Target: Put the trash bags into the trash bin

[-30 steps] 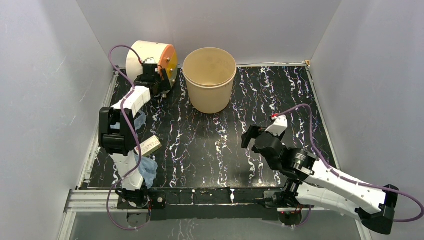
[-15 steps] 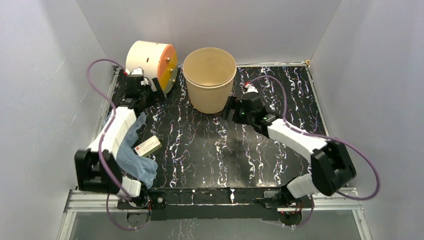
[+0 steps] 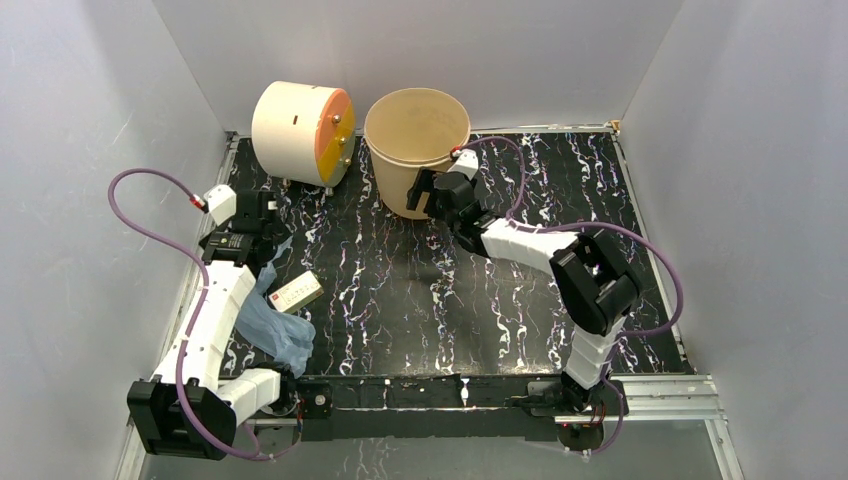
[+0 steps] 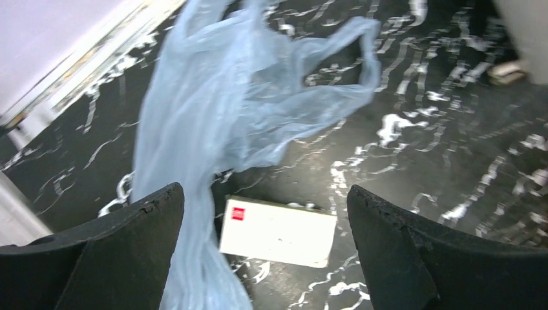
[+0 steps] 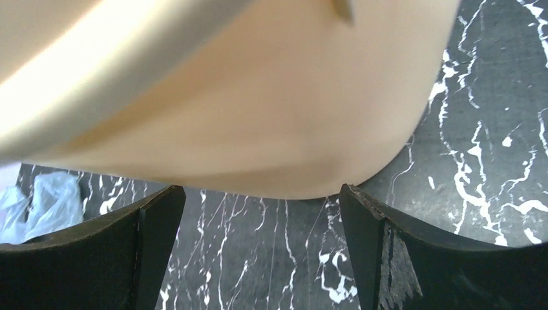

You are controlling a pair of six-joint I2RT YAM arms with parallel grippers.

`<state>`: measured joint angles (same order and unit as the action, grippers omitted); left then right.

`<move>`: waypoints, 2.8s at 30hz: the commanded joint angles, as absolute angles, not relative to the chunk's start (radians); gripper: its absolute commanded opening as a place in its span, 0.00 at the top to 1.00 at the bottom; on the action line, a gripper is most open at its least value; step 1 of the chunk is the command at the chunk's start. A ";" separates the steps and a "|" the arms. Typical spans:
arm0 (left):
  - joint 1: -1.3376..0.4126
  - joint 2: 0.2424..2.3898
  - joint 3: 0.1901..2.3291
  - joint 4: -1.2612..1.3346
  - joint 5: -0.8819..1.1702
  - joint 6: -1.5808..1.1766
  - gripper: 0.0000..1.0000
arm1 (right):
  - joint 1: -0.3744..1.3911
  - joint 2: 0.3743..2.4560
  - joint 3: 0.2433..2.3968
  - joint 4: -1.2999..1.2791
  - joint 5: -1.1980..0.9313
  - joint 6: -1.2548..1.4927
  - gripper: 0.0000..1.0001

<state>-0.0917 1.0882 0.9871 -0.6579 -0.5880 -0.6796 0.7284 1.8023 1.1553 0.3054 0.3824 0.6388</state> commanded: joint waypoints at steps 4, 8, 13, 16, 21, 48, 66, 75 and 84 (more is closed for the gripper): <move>-0.057 1.063 0.925 -0.830 -0.746 -0.870 0.05 | 0.664 1.833 1.238 0.320 0.476 0.631 0.01; -0.007 1.071 0.895 -0.811 -0.717 -0.889 0.05 | 0.660 1.750 1.174 0.301 0.334 0.607 0.01; 0.152 1.127 0.844 -0.788 -0.612 -0.888 0.05 | 0.660 1.627 1.081 0.240 0.208 0.626 0.01; 0.223 1.141 0.786 -0.727 -0.551 -0.875 0.05 | 0.660 1.577 1.058 0.162 0.170 0.629 0.01; 0.266 1.159 0.692 -0.632 -0.467 -0.877 0.07 | 0.660 1.514 1.039 0.058 0.102 0.629 0.01; 0.284 0.934 0.920 -0.511 0.080 -0.528 0.76 | 0.660 1.328 0.988 -0.157 0.111 0.656 0.01; -0.417 1.003 0.685 -0.156 0.313 -0.726 0.77 | 0.660 1.117 0.928 -0.363 0.401 0.743 0.01; -0.580 1.251 0.716 -0.036 0.054 -0.759 0.17 | 0.659 0.783 0.757 -0.262 0.644 0.639 0.01; -0.572 1.201 0.679 -0.346 -0.308 -0.706 0.08 | 0.658 0.824 0.739 -0.349 0.557 0.633 0.01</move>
<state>-0.5797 1.2522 0.6994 -0.2218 -0.0780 -0.7341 0.6571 0.7677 0.7376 -0.3420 0.6048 0.6548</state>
